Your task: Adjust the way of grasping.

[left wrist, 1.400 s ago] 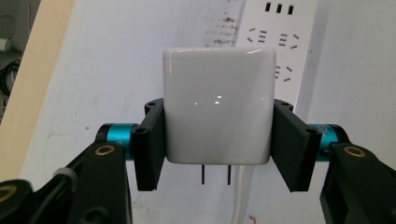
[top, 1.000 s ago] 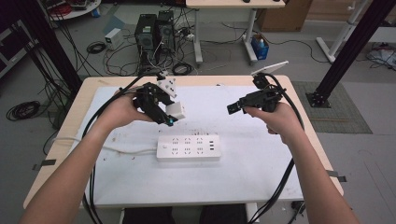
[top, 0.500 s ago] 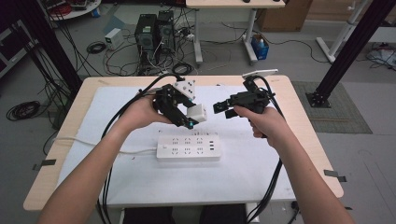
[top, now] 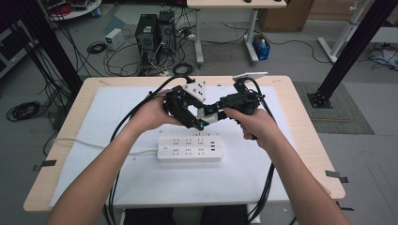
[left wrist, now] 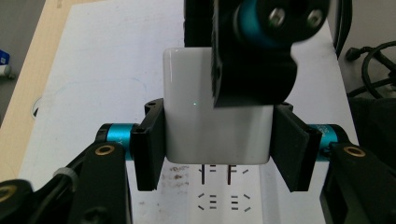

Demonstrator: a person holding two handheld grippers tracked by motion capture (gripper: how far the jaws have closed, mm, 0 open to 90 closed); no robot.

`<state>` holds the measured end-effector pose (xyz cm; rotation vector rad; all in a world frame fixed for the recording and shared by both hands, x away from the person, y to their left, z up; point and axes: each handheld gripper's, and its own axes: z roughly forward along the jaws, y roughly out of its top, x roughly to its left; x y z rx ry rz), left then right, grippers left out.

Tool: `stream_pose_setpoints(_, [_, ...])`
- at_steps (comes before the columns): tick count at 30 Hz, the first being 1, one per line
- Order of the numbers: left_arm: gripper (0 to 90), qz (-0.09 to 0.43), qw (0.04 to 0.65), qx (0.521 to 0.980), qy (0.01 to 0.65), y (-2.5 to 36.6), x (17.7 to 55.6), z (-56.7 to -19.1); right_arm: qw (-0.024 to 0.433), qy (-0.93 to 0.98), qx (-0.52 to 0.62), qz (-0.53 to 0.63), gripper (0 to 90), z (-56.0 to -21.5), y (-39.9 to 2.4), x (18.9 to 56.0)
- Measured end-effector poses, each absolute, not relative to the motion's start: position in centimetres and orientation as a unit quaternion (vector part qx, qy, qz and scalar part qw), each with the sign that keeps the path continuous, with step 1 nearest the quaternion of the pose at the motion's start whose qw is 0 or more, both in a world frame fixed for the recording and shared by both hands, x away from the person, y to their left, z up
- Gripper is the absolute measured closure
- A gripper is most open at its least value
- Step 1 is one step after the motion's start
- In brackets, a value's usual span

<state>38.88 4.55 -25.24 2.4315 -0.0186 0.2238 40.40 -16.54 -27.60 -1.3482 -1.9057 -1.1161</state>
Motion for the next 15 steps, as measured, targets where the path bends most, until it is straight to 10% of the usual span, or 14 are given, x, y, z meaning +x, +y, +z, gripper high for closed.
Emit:
stream_pose_setpoints(6, [42.5,0.099,0.342,0.934,-0.012,4.58,38.60,-25.20,0.266,-0.710,-0.498,-0.420,57.4,-27.86,-16.25,40.46])
stream_pose_setpoints(15, [31.8,0.132,0.317,0.939,-0.001,4.54,38.29,-25.40,0.260,-0.710,-0.501,-0.421,62.3,-27.93,-15.95,40.40])
